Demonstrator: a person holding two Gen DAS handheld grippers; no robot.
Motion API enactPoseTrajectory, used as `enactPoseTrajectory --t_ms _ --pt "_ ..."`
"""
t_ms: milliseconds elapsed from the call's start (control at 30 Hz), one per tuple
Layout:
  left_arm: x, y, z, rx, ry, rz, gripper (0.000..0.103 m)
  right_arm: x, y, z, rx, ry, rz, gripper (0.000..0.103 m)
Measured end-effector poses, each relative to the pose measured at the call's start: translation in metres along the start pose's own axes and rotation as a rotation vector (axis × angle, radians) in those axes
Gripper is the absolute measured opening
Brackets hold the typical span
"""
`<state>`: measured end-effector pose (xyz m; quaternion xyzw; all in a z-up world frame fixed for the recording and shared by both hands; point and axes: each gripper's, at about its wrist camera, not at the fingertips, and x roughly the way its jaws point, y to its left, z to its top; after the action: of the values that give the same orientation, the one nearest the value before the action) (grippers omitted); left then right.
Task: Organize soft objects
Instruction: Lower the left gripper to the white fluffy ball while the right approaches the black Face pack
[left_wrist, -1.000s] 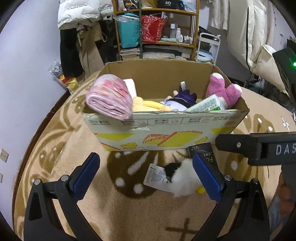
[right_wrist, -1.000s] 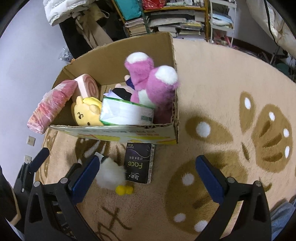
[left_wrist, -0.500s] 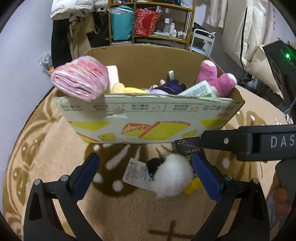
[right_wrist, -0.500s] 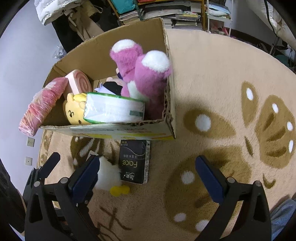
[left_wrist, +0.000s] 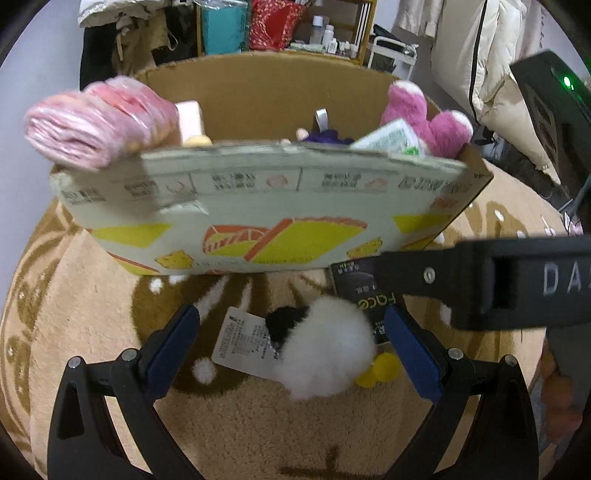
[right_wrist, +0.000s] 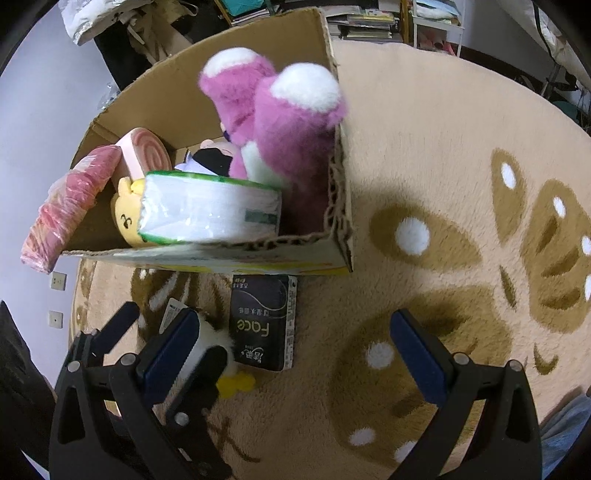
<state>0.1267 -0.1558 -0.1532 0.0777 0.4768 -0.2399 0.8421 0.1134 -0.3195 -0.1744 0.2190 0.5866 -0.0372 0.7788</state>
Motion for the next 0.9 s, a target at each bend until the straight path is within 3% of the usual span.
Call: enactPoseTrajectory --t_ms 333,900 --pt "0.025 -0.001 0.001 0.002 0.066 0.023 0.099 0.014 0.002 0.004 0.004 0.028 -0.005 0.103" --pt "0.034 0.023 0.0 -0.049 0.085 0.052 0.1 0.048 0.018 0.005 0.007 0.084 -0.03 0.103"
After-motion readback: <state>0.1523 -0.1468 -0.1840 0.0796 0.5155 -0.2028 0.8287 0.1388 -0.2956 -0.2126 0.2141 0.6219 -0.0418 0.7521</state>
